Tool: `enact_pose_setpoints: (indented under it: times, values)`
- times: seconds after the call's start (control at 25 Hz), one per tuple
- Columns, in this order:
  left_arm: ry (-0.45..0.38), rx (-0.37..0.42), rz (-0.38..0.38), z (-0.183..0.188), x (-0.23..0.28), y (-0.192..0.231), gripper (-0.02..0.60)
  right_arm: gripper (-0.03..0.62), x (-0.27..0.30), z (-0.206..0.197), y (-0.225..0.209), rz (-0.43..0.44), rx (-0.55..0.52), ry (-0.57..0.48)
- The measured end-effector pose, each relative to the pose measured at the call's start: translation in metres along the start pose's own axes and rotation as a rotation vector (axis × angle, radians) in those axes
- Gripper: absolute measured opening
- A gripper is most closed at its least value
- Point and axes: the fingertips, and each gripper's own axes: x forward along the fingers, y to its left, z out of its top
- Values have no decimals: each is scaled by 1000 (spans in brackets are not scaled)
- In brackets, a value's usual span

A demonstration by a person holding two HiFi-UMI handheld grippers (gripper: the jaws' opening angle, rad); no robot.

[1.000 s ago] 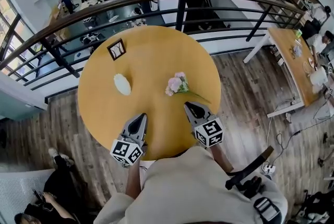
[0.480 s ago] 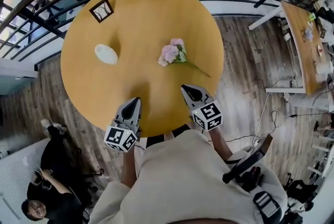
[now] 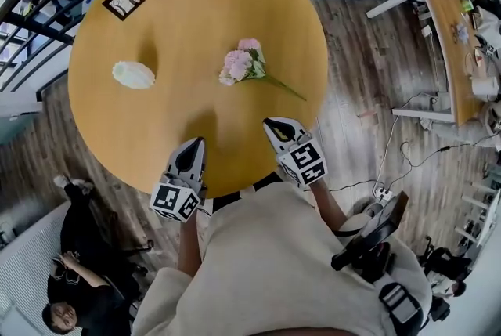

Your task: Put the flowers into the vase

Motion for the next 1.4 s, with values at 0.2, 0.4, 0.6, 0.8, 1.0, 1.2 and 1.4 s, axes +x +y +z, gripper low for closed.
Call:
enact_pose_setpoints:
  times: [0.2, 0.4, 0.6, 0.8, 1.0, 1.2, 1.4]
  values:
    - [-1, 15, 2, 10, 7, 4, 6, 11, 12, -19, -22, -96, -430, 246]
    - [6, 8, 10, 10, 13, 7, 6, 11, 26, -31, -45, -163, -624, 379]
    - [-10, -11, 17, 10, 13, 7, 6, 49, 43, -31, -63, -147, -454, 383]
    - [-6, -10, 30, 12, 13, 9, 6, 230, 66, -27, -90, -143, -389, 408]
    - [-26, -25, 52, 11, 13, 14, 6, 277, 99, -29, -116, -85, -435, 518]
    - [-37, -36, 80, 7, 5, 15, 6, 275, 117, -30, -132, -51, -481, 578]
    - [-44, -45, 103, 10, -2, 21, 6, 268, 126, -36, -133, -18, -489, 622]
